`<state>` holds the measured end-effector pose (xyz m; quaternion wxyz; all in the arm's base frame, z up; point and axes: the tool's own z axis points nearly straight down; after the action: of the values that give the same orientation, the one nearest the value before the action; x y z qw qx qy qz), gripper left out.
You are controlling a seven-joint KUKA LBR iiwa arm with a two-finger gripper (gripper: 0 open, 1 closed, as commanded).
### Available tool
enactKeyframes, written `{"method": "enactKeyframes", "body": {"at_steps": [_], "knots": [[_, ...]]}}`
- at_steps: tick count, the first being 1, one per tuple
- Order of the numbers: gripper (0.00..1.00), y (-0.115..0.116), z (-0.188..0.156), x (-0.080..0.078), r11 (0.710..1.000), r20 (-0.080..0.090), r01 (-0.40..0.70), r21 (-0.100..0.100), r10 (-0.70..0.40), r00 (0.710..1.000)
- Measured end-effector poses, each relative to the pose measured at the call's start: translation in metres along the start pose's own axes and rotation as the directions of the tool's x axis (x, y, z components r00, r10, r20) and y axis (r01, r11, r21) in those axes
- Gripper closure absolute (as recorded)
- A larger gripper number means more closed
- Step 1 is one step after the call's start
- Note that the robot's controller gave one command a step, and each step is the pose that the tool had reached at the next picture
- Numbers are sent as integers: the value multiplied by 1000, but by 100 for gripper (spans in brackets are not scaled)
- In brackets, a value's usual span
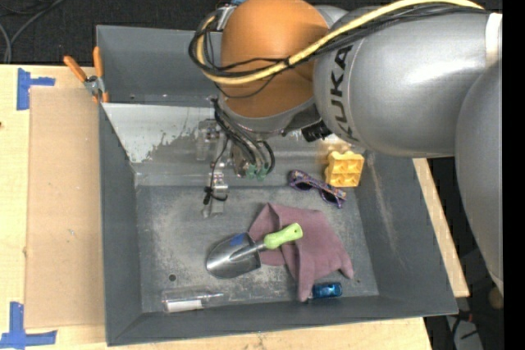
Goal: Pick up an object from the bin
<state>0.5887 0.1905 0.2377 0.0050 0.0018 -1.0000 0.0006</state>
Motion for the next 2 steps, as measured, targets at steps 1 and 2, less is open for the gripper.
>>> {"method": "enactKeyframes", "body": {"at_steps": [1,2], "knots": [[0,-2,-5,-2,1000,8,-6,-1,6,1000],[0,-43,107,21,976,7,220,0,-220,976]]}}
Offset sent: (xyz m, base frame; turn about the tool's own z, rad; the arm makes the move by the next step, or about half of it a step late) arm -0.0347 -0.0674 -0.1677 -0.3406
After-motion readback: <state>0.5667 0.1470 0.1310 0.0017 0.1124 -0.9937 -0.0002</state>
